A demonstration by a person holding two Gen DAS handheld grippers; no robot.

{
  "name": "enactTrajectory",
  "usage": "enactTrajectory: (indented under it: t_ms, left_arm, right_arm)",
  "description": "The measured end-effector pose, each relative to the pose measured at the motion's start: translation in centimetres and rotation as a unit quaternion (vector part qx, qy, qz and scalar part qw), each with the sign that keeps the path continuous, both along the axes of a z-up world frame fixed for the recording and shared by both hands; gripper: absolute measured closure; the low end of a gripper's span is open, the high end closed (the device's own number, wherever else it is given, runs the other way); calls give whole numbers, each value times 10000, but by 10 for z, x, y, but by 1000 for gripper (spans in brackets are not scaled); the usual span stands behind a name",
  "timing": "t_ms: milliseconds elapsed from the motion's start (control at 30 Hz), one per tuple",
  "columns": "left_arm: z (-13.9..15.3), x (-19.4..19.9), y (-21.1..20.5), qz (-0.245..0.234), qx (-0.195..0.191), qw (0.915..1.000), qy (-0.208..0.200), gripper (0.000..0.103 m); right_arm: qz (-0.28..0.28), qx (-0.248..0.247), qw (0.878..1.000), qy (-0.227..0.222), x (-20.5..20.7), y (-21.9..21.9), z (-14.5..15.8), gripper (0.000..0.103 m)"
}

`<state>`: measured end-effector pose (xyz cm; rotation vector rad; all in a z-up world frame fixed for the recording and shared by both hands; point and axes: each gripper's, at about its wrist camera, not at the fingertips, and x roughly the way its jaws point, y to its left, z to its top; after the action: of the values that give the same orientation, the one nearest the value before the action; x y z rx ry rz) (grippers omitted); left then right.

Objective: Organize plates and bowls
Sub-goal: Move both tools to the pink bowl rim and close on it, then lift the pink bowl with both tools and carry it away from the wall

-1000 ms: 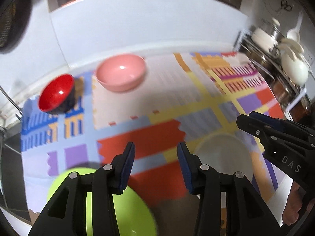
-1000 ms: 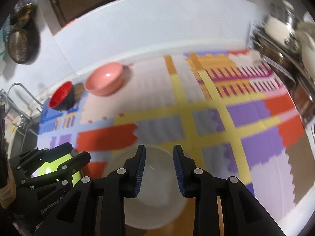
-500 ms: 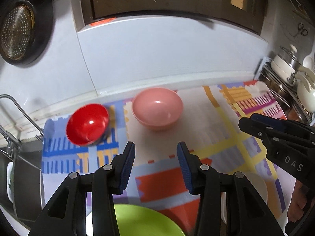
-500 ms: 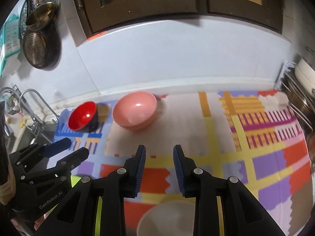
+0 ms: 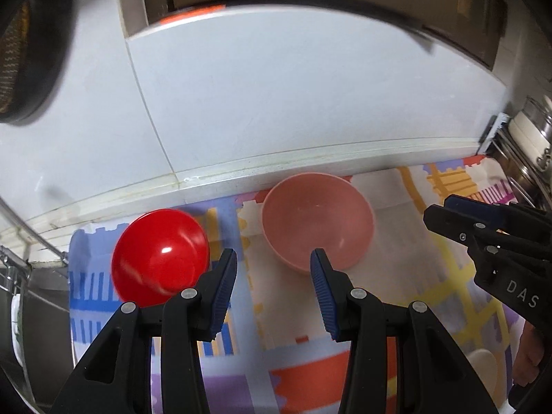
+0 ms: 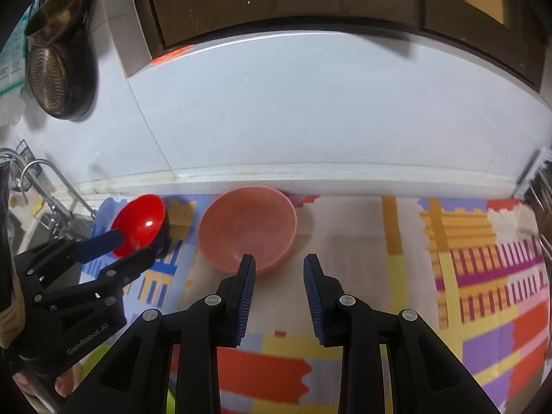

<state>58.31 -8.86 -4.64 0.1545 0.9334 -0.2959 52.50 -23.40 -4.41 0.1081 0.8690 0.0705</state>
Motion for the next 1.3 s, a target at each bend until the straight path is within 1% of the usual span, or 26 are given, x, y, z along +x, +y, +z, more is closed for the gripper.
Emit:
enactTrajectory:
  t_ms: [167,333,567,633,767,867,933,967,1067,1167,1300]
  left_arm:
    - [-22,27,-1,73,40,9998,177,59]
    - [-40,47,-7,53,151,9994,299,59]
    - [-63,71,-11,60,147,9985,516,59]
    - [-68,74,-12,61,134,9983,570,60]
    - [-76,80,-15,43,118,9977,663,64]
    - [-82,83,-17,23,95,9970,774,71]
    - [-84,83,-20,8,84,9964,843,79]
    - [-86,84,-20,-8,80,9961,883,83]
    - [-91,84,-23,-29,58,9954,952,90]
    - [-91,82,-25,-18,48,9958,911,90]
    - [-86,77,-25,50,5,9960,892,90]
  right_arm:
    - [47,-33,9999,113,30,0,-15,73]
    - [78,38,9989,461,59,-5,-42,73]
    - [114,293,9961,826,84,-10,-72,73]
    - [114,291,9955,889,89,-11,-78,73]
    - [136,325,9947,964,97,-12,-86,73]
    - [160,336,9944,992,101,-12,-88,74]
    - [182,315,9939,1038,102,-12,-91,77]
    - [185,311,9938,1049,104,-11,-92,81]
    - [161,248,9938,1070,105,-12,-94,87]
    - [123,242,9931,1143,107,-11,-98,91]
    - [37,280,9924,1198,108,-12,-98,92]
